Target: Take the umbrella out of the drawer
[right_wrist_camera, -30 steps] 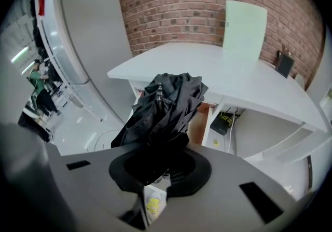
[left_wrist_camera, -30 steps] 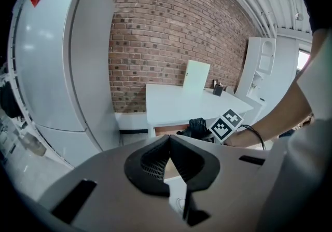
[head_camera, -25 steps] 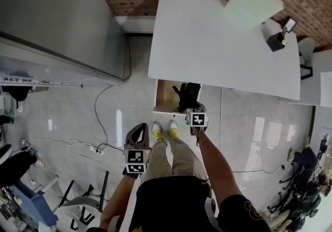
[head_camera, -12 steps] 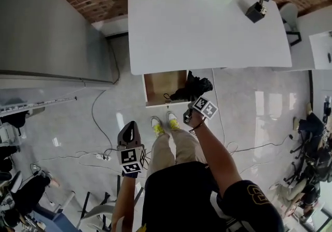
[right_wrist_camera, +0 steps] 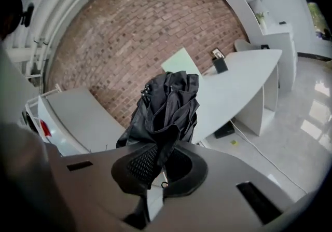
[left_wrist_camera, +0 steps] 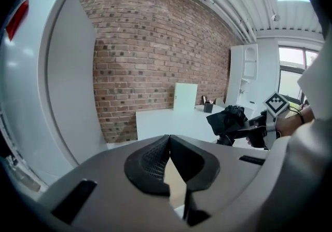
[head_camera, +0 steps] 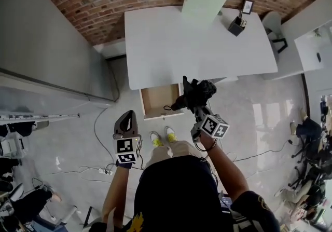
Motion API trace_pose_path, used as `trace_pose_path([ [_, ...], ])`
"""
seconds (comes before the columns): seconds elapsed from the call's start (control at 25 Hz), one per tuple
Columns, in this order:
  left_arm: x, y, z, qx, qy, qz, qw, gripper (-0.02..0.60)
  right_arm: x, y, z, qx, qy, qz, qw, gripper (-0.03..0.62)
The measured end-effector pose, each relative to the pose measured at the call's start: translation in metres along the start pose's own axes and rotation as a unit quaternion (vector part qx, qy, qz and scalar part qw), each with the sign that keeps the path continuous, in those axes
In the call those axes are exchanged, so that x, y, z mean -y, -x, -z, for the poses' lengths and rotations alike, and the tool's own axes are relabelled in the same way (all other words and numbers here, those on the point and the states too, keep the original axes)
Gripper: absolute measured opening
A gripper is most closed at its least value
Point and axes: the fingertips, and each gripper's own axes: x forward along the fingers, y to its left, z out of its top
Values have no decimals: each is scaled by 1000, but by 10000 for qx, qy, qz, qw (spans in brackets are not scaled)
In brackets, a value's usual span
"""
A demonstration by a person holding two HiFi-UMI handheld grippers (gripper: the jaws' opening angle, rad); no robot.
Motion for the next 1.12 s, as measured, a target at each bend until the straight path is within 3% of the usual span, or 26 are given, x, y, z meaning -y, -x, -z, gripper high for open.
trace_pose_path([
  [0.24,7,9,-64,468,-230,71,9986,18,-86,50,-78,876,306,-967,9910,32],
  [0.44,-8,13,-111,763,-245,-7,9968,18,-141,73,-127,1410,793,-1380,9771,32],
  [0.76,-11,20,-149,1147,-279,27,9930,18,-189,98,-150,1813,1676,-1624,9553,31],
  [1.12,16,19,-167,1303,-450,227,9902,18,-207,116,-162,1971,1999,-1854,9417,29],
])
